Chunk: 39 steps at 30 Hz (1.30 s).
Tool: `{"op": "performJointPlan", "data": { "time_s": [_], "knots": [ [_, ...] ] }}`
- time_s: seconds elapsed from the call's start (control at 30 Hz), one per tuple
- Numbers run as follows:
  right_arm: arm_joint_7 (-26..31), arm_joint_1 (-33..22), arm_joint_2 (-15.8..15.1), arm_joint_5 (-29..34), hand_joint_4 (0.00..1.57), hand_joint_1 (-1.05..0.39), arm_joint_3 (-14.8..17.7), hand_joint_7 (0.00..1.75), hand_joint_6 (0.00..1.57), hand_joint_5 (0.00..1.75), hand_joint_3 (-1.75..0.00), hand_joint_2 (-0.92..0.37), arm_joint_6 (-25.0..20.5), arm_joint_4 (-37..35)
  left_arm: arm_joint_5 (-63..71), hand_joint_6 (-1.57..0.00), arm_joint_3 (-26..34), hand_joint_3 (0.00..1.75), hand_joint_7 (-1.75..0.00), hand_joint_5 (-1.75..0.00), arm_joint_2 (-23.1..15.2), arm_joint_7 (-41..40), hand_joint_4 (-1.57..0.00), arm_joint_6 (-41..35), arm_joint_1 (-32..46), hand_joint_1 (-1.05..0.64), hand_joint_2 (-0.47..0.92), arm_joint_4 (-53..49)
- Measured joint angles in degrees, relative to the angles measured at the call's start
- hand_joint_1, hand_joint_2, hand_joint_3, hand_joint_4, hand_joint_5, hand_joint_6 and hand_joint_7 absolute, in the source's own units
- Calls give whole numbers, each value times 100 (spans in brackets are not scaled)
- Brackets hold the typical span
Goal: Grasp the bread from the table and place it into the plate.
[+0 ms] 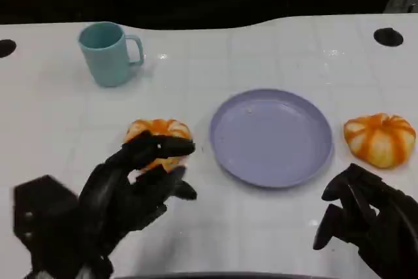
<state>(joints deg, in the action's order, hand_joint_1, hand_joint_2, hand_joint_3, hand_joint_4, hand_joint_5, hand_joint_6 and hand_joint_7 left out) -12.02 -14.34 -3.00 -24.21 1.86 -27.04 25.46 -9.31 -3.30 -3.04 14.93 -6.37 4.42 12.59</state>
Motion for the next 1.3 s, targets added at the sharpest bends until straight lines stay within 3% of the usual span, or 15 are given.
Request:
{"op": "performJointPlan", "data": {
  "time_s": [0.17,0.33,0.6,0.83,1.13,1.3],
  "knots": [
    [11,20,1,-1,65,-45,5,160,49,175,-36,-92,-25,0,1253,-38,-226,1,-8,-73,-628,-80,-2,376,-271,-50,88,25],
    [57,51,9,-1,64,-45,6,160,49,175,-36,-92,-57,0,2440,-28,-428,0,-1,-39,-1243,-148,0,966,-595,-47,82,-60],
    [80,57,7,-1,63,-45,9,161,49,175,-37,-92,-80,5,4182,-22,-775,0,0,-17,-1865,-338,0,1189,-1165,-44,75,-257],
    [68,60,5,-3,64,-45,12,161,49,175,-37,-92,-85,3,5224,-19,-1161,0,-1,-17,-2091,-326,-1,1091,-1643,-44,75,-518],
    [66,61,6,-24,63,-45,14,161,49,175,-38,-92,-84,1,5796,-20,-1466,0,-1,-20,-2105,-250,0,895,-1987,-43,75,-852],
    [75,57,8,-24,63,-45,4,160,49,175,-37,-92,-93,38,6032,-22,-1897,0,-1,-22,-1891,-22,-1,564,-2683,-41,76,-1977]
  ]
}}
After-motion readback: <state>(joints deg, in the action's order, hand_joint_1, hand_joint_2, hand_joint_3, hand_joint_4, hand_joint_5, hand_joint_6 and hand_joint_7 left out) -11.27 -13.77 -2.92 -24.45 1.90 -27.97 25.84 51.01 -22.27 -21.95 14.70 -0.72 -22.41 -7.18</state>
